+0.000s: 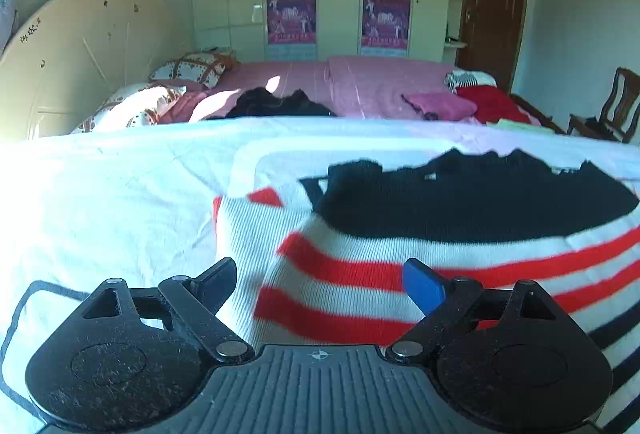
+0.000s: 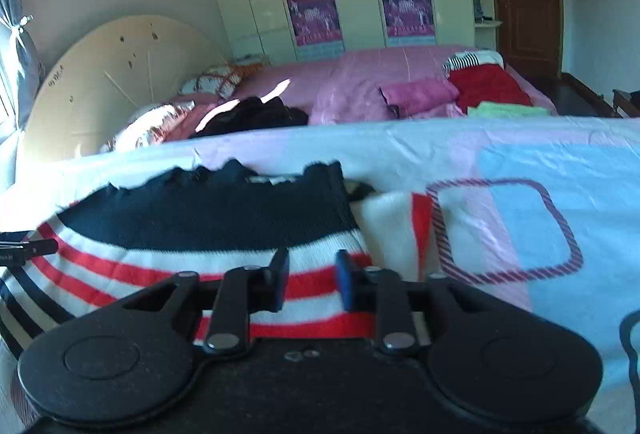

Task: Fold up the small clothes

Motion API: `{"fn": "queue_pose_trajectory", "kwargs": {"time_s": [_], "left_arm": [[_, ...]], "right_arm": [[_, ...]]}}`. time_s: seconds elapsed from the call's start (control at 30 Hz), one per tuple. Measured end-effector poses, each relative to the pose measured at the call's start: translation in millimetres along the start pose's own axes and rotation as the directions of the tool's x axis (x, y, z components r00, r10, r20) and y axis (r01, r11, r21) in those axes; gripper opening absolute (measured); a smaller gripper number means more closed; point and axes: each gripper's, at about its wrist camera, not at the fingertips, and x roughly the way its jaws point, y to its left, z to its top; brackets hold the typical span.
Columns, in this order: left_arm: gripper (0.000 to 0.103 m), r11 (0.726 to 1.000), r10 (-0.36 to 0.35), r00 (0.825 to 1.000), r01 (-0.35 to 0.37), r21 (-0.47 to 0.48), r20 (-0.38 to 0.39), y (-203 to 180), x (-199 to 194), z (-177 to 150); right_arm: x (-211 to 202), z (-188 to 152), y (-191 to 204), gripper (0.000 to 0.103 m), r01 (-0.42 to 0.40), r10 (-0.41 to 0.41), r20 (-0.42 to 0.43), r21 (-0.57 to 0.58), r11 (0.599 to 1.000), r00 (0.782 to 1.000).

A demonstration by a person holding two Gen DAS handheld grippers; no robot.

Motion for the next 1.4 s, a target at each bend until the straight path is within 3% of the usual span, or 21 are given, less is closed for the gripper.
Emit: {"fn": "queue_pose_trajectory", "kwargs": {"time_s": [0.1, 0.2, 0.27, 0.33, 0.4, 0.5, 0.6, 0.7, 0.9, 1.13, 1.23, 1.27, 1.4], "left_arm": [[0.09, 0.999, -0.028, 0.999, 0.027, 0.02, 0.033, -16, 11, 20], [0.09, 0.993, -0.059, 0.997, 0.054, 0.1, 0.047, -41, 25, 35], [0.09, 0.986, -0.094, 0.996, 0.093, 0.14, 0.005, -52, 41, 37], [0.09, 0.983, -0.083, 0.993, 0.096, 0.159, -0.087, -55, 62, 31], [0.096, 0.988, -0.108, 0.992, 0.114, 0.1, -0.069, -44, 63, 23], [0.096, 0.991, -0.077, 0.995, 0.083, 0.109, -0.058, -45, 51, 28], [0.096, 0.992, -0.09, 0.994, 0.095, 0.086, -0.068, -44, 42, 23], [0.096, 0.99, -0.064, 0.996, 0.071, 0.12, -0.065, -45, 46, 12], [0.097, 0.992, -0.051, 0.996, 0.06, 0.115, -0.076, -43, 40, 17], [0.097, 0.991, -0.103, 0.994, 0.106, 0.084, -0.033, -43, 1, 10], [0.098, 0.99, -0.065, 0.992, 0.078, 0.118, -0.104, -45, 17, -8], [0.098, 0.992, -0.075, 0.995, 0.082, 0.099, -0.072, -41, 16, -13], [0.098, 0.998, -0.047, 0.998, 0.049, 0.044, -0.044, -30, -13, -14]], "right_arm": [[20, 15, 18, 0.029, -0.009, 0.009, 0.004, -0.023, 1.0, 1.0], [46, 26, 31, 0.027, 0.005, -0.006, -0.014, -0.05, 0.999, 1.0], [55, 26, 32, 0.025, 0.025, -0.027, -0.033, -0.063, 0.998, 0.999], [63, 23, 23, 0.024, 0.07, -0.075, -0.068, -0.073, 0.995, 0.995], [62, 20, 11, 0.022, 0.048, -0.05, -0.075, -0.023, 0.999, 0.996], [41, 23, 24, 0.031, 0.059, -0.062, -0.049, -0.059, 0.997, 0.997], [28, 19, 35, 0.029, 0.038, -0.041, -0.034, -0.092, 0.995, 0.999], [45, 8, 32, 0.029, 0.093, -0.105, -0.105, -0.113, 0.989, 0.989], [36, 8, 34, 0.03, 0.085, -0.093, -0.099, -0.08, 0.993, 0.991], [-5, 5, 44, 0.031, 0.064, -0.069, -0.044, -0.117, 0.991, 0.997], [8, -9, 40, 0.032, 0.128, -0.145, -0.13, -0.134, 0.983, 0.981], [15, -14, 35, 0.032, 0.147, -0.167, -0.157, -0.129, 0.981, 0.973], [-4, -13, 40, 0.032, 0.166, -0.179, -0.13, -0.1, 0.981, 0.975]]}}
